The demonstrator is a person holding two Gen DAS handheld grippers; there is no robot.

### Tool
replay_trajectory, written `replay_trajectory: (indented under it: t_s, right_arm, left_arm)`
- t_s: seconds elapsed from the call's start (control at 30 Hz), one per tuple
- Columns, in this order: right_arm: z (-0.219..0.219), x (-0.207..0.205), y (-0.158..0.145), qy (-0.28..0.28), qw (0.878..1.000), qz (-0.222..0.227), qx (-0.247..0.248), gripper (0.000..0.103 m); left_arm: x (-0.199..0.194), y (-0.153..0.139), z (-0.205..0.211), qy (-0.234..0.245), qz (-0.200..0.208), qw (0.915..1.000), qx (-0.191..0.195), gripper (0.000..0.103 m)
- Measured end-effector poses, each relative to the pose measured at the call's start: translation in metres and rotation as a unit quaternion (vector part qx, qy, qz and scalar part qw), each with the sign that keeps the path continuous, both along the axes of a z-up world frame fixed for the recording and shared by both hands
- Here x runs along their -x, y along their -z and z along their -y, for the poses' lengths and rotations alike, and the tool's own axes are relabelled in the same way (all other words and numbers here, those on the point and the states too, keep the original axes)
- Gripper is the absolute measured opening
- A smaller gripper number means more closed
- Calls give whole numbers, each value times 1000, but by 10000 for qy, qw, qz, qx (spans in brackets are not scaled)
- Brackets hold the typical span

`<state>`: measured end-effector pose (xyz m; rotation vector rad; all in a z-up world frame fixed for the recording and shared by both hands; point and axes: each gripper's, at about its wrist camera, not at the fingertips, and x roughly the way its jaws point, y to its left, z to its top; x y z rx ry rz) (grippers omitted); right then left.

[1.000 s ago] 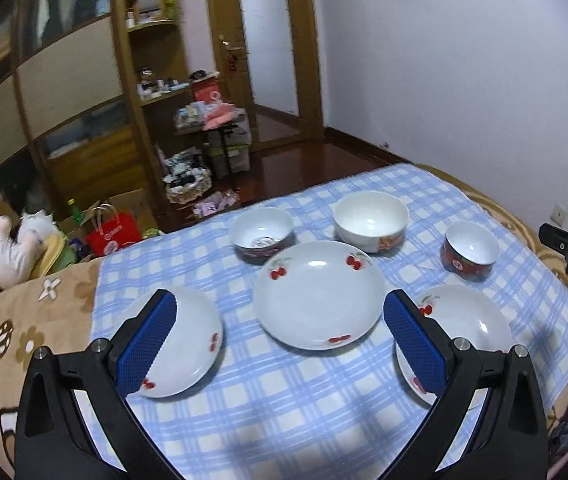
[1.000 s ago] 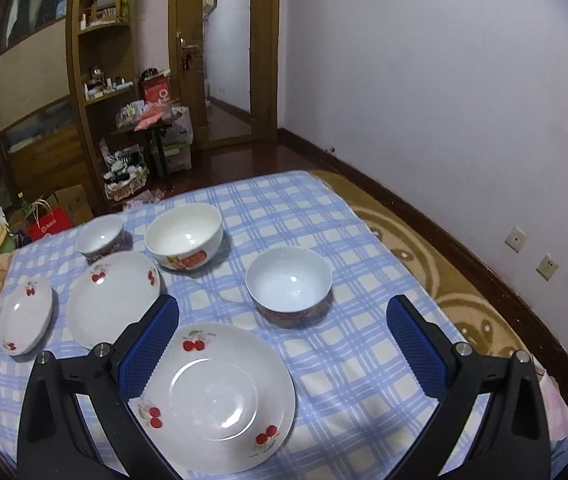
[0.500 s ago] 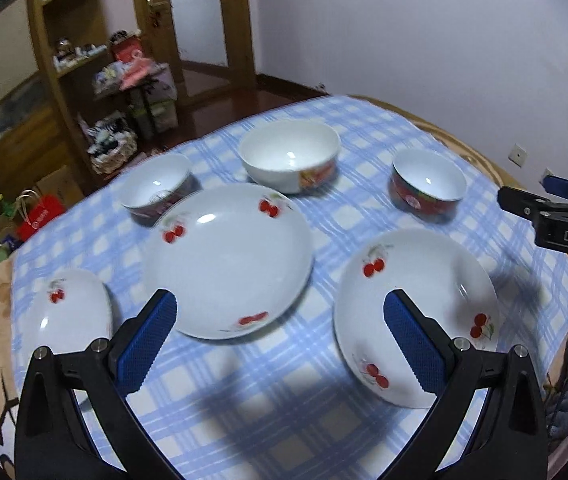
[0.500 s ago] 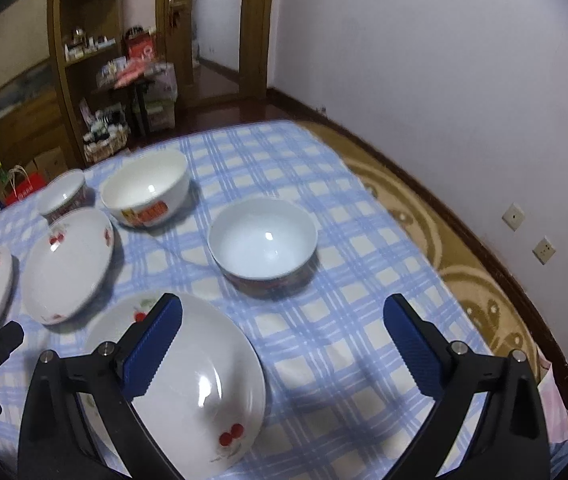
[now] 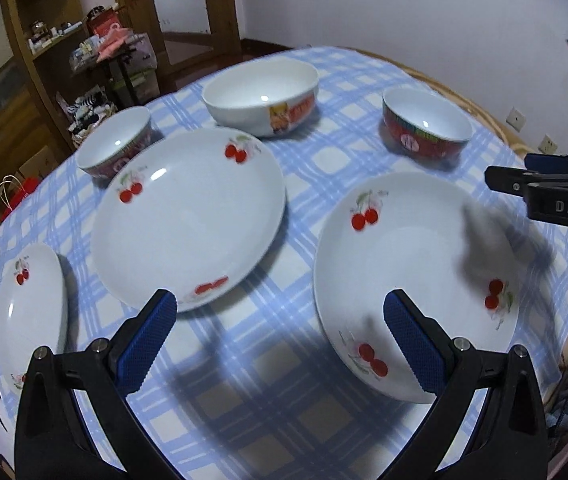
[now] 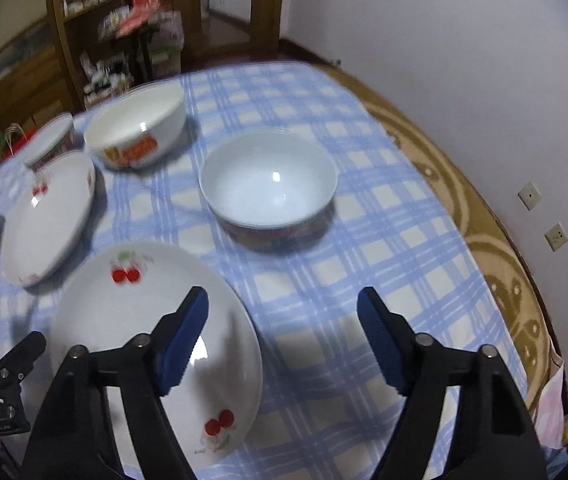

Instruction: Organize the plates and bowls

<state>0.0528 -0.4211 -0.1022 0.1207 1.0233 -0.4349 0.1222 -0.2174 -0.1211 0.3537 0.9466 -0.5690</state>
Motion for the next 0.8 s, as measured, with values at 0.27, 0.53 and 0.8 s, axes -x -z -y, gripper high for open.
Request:
replay_trajectory:
  t_s: [0.27, 0.53, 0.8]
  right_arm:
    - [5, -3, 24, -34, 9984, -278, -491, 72]
    - [-5, -11, 39, -130, 9967, -614, -506, 55]
    - [0, -13, 48, -135, 9928, -742, -933, 24]
  left_arm:
    - [2, 14, 2, -43, -256, 9997, 2, 98]
    - [0, 27, -2, -170, -607, 9980, 89, 61]
    - [-5, 39, -6, -21, -1118, 9928, 428, 35]
